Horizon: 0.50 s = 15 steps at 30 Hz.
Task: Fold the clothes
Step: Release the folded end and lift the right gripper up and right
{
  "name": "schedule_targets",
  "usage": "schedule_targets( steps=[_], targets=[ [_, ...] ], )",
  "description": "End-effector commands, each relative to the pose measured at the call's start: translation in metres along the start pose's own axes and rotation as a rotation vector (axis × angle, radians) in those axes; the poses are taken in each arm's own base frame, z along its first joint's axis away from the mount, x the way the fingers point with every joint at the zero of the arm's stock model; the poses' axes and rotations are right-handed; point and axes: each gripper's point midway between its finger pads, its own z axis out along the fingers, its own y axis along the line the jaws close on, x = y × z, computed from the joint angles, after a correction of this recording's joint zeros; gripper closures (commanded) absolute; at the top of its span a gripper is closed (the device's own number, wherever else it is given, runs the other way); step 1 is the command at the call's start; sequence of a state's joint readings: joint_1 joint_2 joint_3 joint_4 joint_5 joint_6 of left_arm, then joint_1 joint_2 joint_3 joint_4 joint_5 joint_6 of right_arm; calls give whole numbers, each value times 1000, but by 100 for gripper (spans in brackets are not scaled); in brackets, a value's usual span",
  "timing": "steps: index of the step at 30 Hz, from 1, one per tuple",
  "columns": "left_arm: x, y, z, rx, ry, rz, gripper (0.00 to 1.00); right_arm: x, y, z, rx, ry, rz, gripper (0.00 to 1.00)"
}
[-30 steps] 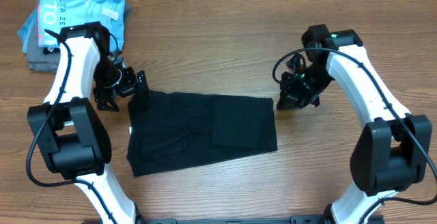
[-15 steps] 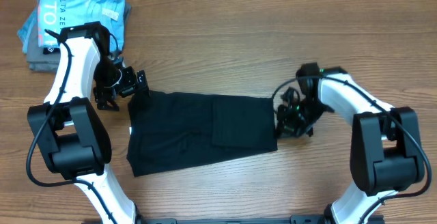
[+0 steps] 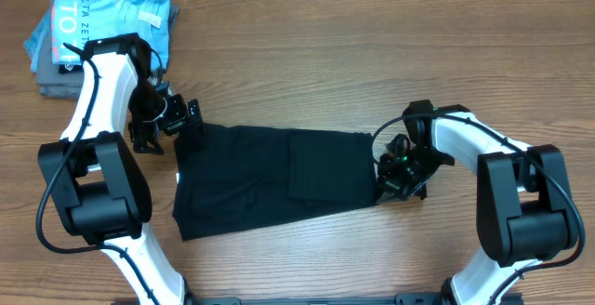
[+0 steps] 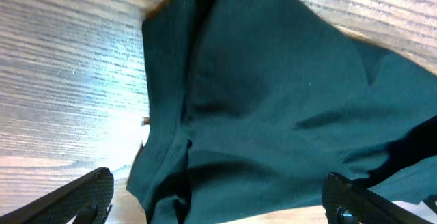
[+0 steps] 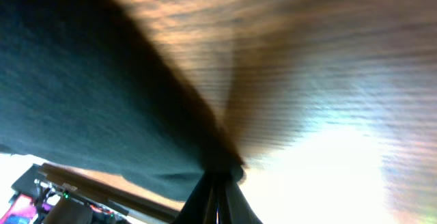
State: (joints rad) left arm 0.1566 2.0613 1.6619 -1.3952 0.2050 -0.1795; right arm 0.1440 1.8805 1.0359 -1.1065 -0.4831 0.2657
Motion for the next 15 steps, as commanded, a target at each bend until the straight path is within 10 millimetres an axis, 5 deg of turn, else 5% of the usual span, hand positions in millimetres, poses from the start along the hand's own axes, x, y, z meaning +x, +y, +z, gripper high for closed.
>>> schedule_targets(
  steps=[1,5,6,8,9,10,15],
  targets=[
    [-2,-3,1,4,-12,41,0,-11,8,-34,34,-103,10,96],
    [-2,-6,-2,27,-20,109,0,0,8,-73,123,-159,12,96],
    [-3,-7,-4,35,-31,129,0,4,9,-83,133,-177,10,89],
    [-4,-7,-8,50,-46,155,0,11,13,-97,129,-204,-8,63],
    [-4,-8,-10,65,-50,169,0,15,15,-102,127,-212,-19,25],
    [-4,-8,-12,80,-54,181,0,20,15,-105,127,-217,-33,0],
    [0,3,-12,131,-36,196,0,30,12,-109,140,-213,-39,0]
  ],
)
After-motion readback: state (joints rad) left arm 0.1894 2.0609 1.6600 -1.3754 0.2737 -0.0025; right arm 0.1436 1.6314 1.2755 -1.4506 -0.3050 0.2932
